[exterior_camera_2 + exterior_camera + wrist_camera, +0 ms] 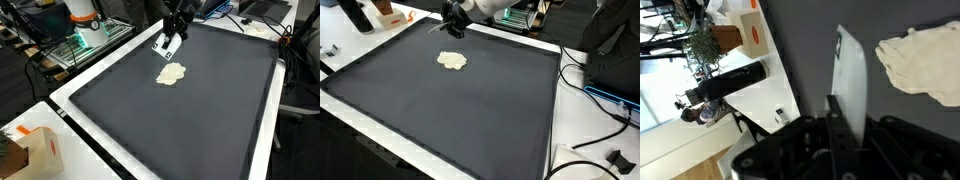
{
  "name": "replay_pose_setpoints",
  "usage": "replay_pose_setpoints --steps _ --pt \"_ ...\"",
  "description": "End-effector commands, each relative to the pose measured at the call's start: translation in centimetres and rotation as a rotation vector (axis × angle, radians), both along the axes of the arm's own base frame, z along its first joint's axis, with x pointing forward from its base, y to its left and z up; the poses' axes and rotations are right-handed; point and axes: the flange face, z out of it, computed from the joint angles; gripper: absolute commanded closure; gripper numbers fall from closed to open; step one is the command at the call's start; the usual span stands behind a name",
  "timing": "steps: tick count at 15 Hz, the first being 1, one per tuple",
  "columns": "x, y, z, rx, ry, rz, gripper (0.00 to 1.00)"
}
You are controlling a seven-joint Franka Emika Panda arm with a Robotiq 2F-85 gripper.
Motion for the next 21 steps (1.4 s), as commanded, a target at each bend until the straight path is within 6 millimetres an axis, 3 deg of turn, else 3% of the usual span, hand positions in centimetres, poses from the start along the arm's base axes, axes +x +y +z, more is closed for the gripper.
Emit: replay_pose_setpoints --steps 1,9,21 --pt "-1.7 -0.2 2.1 0.055 -0.003 0.103 0.99" --pt "-2.9 -0.8 6.0 0.225 -0.049 0.268 0.99" --pt "-4.1 -3.2 9.6 0.471 0.01 0.408 0.99"
